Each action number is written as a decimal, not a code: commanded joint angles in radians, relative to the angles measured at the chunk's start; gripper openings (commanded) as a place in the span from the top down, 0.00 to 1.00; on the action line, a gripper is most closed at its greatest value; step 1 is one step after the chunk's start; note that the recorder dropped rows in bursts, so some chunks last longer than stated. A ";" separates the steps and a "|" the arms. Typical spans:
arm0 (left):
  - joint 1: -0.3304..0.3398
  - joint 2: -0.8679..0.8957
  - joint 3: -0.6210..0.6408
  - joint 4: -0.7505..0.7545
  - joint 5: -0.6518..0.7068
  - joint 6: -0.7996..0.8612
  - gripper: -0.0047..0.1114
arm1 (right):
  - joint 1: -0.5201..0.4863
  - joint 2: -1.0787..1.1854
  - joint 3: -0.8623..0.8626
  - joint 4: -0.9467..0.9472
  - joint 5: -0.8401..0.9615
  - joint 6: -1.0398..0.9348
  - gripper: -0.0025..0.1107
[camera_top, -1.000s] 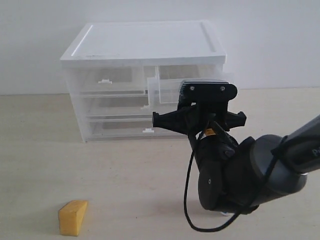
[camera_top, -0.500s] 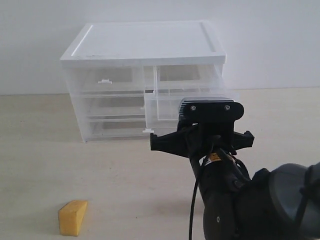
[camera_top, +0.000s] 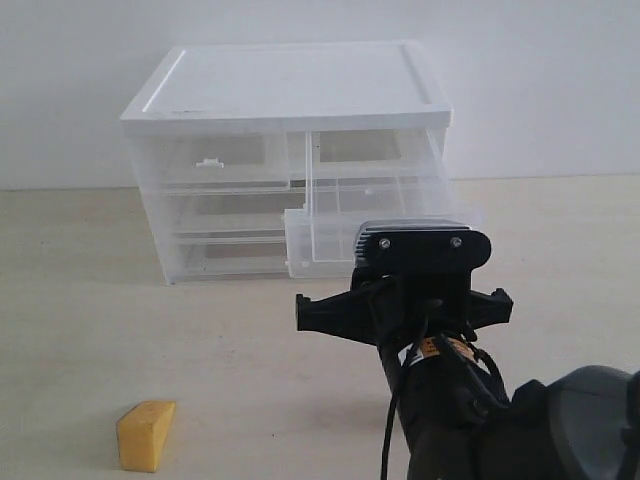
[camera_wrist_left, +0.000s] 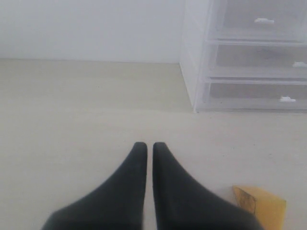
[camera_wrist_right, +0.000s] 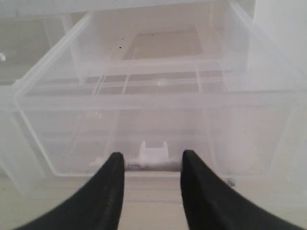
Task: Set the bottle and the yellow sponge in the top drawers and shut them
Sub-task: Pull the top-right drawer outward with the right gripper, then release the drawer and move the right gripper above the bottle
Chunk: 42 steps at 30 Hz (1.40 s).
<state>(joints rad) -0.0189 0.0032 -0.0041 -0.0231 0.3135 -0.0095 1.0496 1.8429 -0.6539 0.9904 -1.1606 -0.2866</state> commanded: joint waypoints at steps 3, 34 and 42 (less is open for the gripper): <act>0.002 -0.003 0.004 -0.006 -0.002 0.003 0.92 | 0.008 -0.010 0.005 0.034 -0.008 -0.020 0.35; 0.002 -0.003 0.004 -0.006 -0.002 0.003 0.92 | 0.008 -0.290 0.005 0.120 0.943 -0.734 0.98; 0.002 -0.003 0.004 -0.006 -0.002 0.003 0.92 | -0.025 -0.404 -0.018 0.121 1.253 -0.907 0.98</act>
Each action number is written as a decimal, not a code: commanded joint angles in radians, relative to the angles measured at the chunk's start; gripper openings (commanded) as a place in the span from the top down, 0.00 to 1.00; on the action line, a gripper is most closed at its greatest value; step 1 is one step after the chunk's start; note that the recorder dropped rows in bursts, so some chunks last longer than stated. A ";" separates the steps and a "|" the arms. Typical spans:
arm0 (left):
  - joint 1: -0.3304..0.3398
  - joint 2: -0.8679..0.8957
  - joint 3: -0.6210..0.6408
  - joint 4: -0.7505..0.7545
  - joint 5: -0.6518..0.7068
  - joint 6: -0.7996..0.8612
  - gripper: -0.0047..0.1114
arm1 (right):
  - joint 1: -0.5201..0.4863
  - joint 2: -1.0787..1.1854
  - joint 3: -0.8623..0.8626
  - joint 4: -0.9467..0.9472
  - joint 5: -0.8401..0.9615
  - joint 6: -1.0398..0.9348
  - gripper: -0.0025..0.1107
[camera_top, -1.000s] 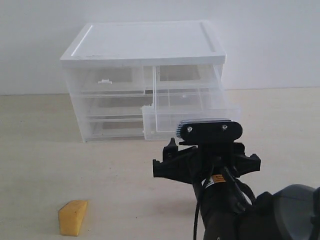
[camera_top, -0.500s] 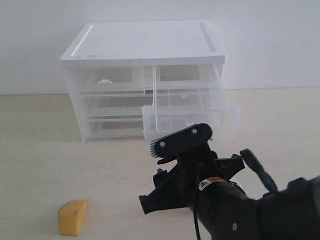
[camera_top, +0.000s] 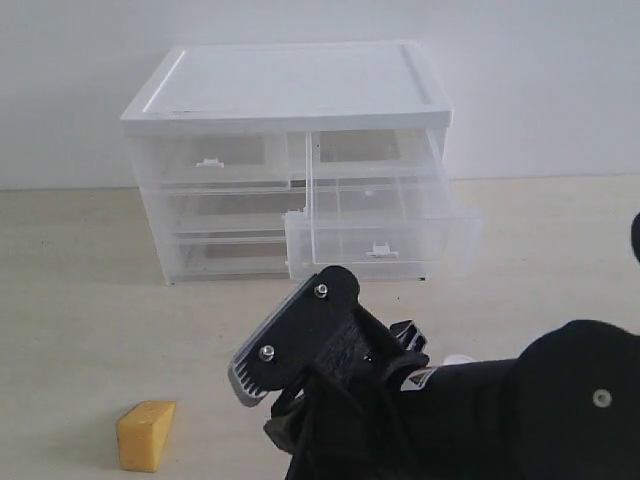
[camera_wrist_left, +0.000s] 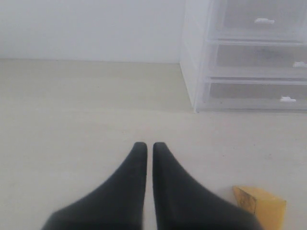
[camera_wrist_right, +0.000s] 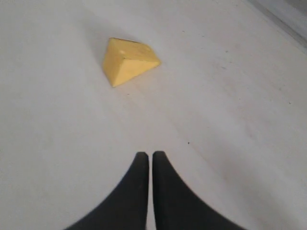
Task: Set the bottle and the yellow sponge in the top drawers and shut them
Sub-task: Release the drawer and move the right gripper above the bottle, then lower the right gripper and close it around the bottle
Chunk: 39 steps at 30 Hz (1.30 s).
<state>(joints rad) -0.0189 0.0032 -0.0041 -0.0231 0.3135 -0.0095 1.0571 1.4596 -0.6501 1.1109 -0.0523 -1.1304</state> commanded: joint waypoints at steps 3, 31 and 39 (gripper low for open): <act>0.002 -0.003 0.004 -0.006 -0.002 0.003 0.92 | -0.077 -0.020 -0.061 -0.060 0.351 -0.099 0.98; 0.002 -0.003 0.004 -0.006 -0.002 0.003 0.92 | -0.568 -0.013 -0.268 -0.918 0.807 0.707 0.25; 0.002 -0.003 0.004 -0.006 -0.002 0.003 0.92 | -0.568 0.099 -0.268 -0.907 0.762 0.710 0.29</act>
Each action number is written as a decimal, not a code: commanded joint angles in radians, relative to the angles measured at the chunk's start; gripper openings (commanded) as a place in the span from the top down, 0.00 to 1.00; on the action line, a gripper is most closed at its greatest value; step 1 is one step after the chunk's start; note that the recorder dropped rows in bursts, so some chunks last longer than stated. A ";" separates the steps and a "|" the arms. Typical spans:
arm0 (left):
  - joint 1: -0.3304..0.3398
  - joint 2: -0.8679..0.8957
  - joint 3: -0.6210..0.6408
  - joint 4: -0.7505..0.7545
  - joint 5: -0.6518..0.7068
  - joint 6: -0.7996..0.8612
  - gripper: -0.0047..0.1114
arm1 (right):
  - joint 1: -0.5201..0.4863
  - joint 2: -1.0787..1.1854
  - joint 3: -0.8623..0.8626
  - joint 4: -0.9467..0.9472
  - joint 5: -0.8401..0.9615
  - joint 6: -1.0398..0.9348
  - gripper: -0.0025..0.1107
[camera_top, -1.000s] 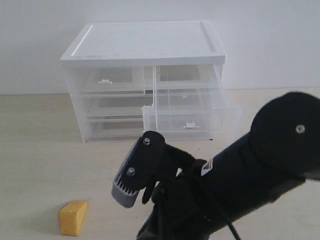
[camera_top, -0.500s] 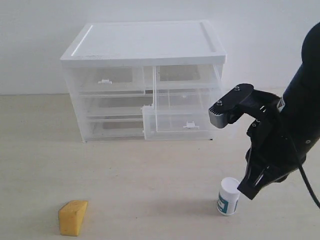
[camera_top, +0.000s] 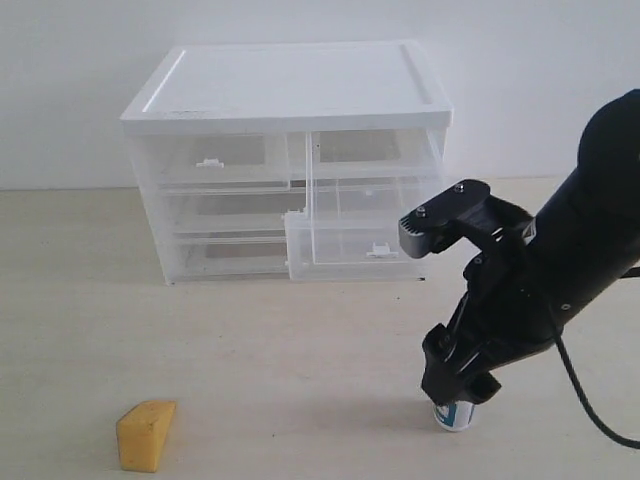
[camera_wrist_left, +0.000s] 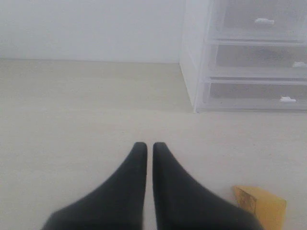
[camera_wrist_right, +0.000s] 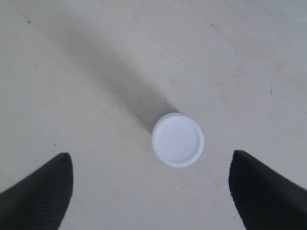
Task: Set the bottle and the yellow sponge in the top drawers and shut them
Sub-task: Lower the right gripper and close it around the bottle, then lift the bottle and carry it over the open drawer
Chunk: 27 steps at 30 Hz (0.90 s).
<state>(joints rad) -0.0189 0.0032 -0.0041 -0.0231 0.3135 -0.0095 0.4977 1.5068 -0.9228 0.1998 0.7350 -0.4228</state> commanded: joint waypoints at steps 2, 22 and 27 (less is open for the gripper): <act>0.002 -0.003 0.004 -0.006 -0.002 0.003 0.92 | -0.009 0.084 0.004 0.005 -0.045 0.002 0.29; 0.002 -0.003 0.004 -0.006 -0.002 0.003 0.92 | -0.009 0.203 0.004 -0.004 -0.141 0.002 0.65; 0.002 -0.003 0.004 -0.006 -0.002 0.003 0.92 | -0.009 0.200 0.004 -0.055 -0.124 0.004 0.98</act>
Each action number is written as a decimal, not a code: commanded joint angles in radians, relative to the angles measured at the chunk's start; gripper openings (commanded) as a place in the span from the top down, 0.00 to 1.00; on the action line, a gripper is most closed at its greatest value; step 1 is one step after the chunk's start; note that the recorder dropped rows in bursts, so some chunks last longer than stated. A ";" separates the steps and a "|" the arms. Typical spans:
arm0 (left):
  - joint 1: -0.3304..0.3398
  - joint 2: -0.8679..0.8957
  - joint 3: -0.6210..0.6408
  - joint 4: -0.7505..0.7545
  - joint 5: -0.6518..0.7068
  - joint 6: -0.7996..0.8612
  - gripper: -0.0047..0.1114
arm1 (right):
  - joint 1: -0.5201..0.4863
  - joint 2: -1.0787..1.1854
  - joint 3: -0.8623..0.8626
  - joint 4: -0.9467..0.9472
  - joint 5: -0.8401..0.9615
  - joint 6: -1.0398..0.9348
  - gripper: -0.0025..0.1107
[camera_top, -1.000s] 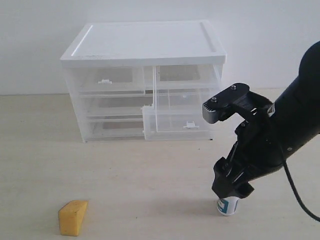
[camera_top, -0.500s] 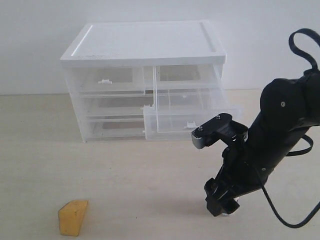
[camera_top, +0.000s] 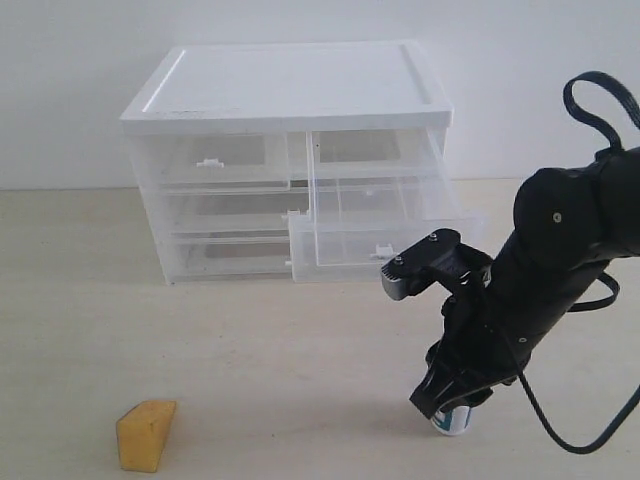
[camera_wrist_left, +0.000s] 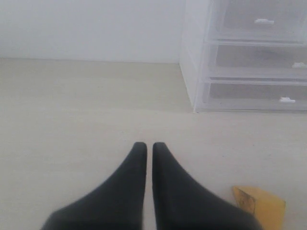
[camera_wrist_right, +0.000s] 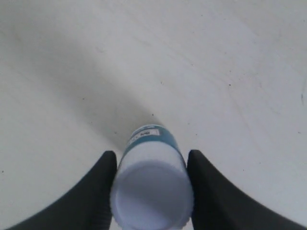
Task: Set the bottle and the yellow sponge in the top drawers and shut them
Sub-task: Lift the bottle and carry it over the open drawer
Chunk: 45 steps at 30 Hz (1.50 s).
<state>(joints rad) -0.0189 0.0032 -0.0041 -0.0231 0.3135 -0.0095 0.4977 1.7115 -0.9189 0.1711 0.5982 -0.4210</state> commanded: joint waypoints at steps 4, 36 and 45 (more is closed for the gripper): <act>0.002 -0.003 0.004 -0.006 -0.002 0.003 0.92 | -0.009 -0.064 0.001 -0.027 0.042 0.014 0.98; 0.002 -0.003 0.004 -0.006 -0.002 0.003 0.92 | -0.011 -0.507 -0.165 0.206 0.031 -0.394 0.98; 0.002 -0.003 0.004 -0.006 -0.002 0.003 0.92 | -0.114 -0.410 -0.186 0.674 -0.029 -0.960 0.98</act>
<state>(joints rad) -0.0189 0.0032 -0.0041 -0.0231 0.3135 -0.0095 0.4475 1.2751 -1.0844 0.6695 0.5836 -1.2265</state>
